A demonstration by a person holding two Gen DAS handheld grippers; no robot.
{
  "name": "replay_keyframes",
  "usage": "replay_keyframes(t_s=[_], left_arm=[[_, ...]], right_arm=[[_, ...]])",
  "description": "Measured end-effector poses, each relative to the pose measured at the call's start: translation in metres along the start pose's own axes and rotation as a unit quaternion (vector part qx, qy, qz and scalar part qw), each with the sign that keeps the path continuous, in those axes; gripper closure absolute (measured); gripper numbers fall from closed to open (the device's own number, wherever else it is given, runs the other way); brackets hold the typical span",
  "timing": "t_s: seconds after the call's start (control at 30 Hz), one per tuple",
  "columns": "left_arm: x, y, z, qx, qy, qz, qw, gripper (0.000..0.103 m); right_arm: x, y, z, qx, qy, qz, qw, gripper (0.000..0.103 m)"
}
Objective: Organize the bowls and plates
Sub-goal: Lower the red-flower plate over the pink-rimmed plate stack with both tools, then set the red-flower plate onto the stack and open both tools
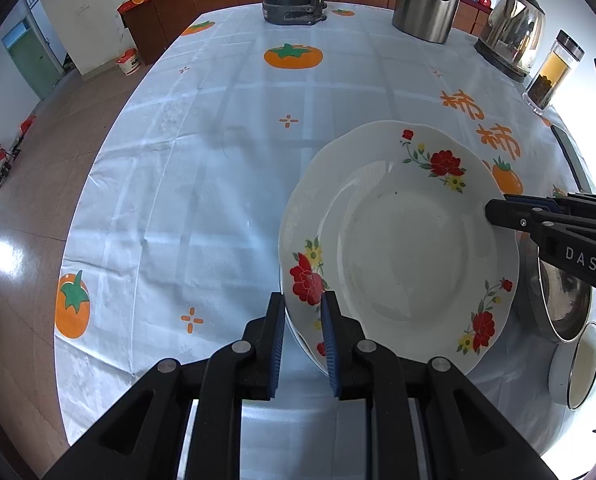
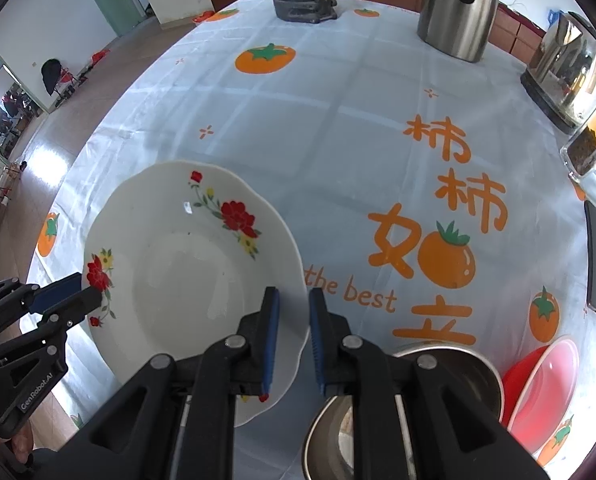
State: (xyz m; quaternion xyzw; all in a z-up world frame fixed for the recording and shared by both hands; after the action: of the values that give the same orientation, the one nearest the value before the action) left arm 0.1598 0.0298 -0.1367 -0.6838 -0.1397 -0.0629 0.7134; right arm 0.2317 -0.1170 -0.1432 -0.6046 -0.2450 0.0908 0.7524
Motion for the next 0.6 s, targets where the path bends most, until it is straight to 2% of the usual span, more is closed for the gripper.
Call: replay_keyframes(t_s=[0.6], left_arm=[[-0.001,0.006,0.002,-0.003,0.000,0.007,1.0000,0.083]], right_arm=[[0.002,0.012,0.002,-0.007,-0.006,0.010,1.000,0.087]])
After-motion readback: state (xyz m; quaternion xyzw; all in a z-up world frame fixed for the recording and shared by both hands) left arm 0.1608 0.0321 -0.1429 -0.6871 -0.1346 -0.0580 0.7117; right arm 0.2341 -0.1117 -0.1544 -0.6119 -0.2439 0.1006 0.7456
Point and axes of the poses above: each gripper's, at about its wrist camera, not at the fingertips, and y roughly the way its jaws point, z to its left, x to its top, the point moved 1 cm from there along y, roughly the way its jaws point, and after that the axes turned 4 degrees about z, right-handed, at the moved point
